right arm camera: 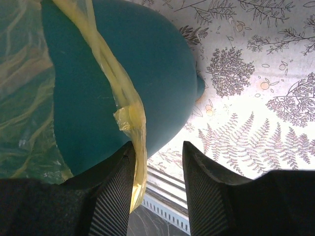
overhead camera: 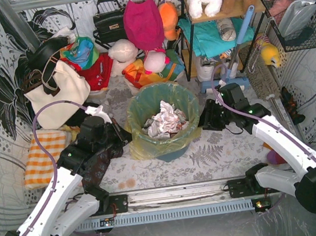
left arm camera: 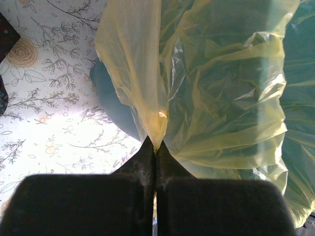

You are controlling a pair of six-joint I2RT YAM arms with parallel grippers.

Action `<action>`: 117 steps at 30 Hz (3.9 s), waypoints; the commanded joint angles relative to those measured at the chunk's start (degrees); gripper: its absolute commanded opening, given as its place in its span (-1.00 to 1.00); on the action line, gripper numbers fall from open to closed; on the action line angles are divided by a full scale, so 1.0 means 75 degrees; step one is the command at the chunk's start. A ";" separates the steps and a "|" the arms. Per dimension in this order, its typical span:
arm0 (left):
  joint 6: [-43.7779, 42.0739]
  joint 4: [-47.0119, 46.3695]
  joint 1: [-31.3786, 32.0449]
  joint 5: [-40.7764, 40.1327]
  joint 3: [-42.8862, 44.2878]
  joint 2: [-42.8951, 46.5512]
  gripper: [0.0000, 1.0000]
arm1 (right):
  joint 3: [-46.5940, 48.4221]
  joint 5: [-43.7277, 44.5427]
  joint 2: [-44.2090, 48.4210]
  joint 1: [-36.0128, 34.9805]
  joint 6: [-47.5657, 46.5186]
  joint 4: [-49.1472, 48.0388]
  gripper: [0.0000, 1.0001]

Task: Tie the trash bag

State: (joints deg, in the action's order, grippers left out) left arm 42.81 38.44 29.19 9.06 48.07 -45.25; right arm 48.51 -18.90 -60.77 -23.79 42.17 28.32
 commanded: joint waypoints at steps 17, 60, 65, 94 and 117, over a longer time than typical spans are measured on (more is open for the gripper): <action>0.0049 -0.0404 -0.0026 0.0128 0.0047 0.0040 -1.00 | -0.0616 -0.1155 -0.0042 0.0032 0.0339 -0.1212 -0.96; 0.0157 0.0622 -0.0025 0.0171 0.2705 0.0155 -1.00 | 0.2047 -0.0374 0.1636 0.0032 0.0698 0.0348 -1.00; 0.0174 0.0588 -0.0025 0.0202 0.2963 0.0067 -1.00 | 0.2402 -0.0006 0.1552 0.0032 0.0402 0.0989 -1.00; 0.0064 0.0269 -0.0025 0.0579 0.2491 -0.0295 -1.00 | 0.2550 0.0223 0.1325 0.0032 -0.0218 0.2146 -0.55; 0.0044 0.0488 -0.0025 0.1209 0.2818 -0.0295 -1.00 | 0.0529 -0.1223 0.0845 0.0033 0.0107 0.0373 -0.44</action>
State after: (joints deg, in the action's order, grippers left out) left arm 43.66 43.83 29.19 16.10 66.87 -48.10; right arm 54.54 -25.15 -54.30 -23.70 41.34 35.97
